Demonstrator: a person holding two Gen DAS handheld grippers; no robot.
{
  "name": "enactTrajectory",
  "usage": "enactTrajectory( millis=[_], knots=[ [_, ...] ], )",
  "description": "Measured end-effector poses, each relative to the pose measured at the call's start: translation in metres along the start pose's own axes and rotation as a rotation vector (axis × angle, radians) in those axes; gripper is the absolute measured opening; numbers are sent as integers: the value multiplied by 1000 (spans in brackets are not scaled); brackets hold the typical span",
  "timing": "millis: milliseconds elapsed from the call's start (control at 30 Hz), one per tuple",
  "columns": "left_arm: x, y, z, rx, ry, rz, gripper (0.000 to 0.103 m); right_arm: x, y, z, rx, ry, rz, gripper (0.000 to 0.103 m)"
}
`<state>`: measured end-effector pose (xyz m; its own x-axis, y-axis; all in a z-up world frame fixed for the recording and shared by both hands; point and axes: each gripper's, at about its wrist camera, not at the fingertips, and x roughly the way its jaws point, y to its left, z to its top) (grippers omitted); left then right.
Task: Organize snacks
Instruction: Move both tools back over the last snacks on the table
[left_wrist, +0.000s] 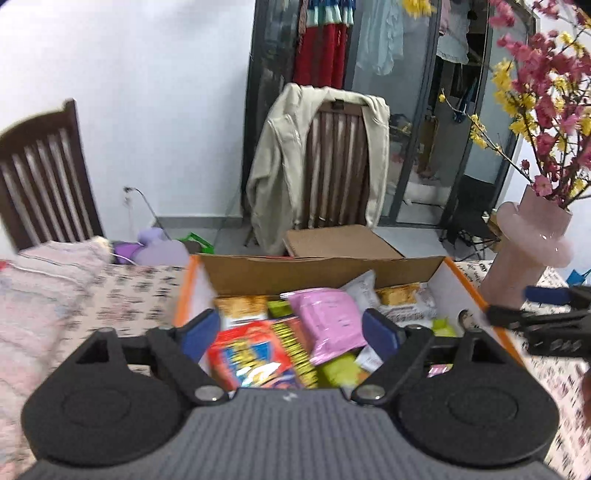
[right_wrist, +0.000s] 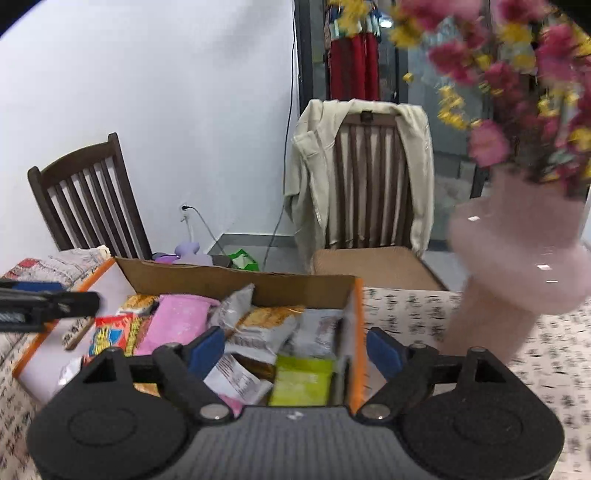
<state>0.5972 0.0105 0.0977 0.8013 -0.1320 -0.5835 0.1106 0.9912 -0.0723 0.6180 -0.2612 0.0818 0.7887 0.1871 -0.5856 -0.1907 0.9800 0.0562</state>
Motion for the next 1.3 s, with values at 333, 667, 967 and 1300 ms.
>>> enactTrajectory(
  millis=[333,667,967,1300],
  knots=[
    [-93,27,-19,37,-46,93,95,-79,-28,-32,58,-21,-38,91],
    [-196,8,-74,58,-91,25,101,-165,6,-69,34,-121,26,94],
    [-280,13,-164,-24,-145,33,103,-235,49,-145,-6,-169,133,99],
    [-313,35,-252,-154,-7,32,103,-281,81,-247,-10,-67,209,100]
  ],
)
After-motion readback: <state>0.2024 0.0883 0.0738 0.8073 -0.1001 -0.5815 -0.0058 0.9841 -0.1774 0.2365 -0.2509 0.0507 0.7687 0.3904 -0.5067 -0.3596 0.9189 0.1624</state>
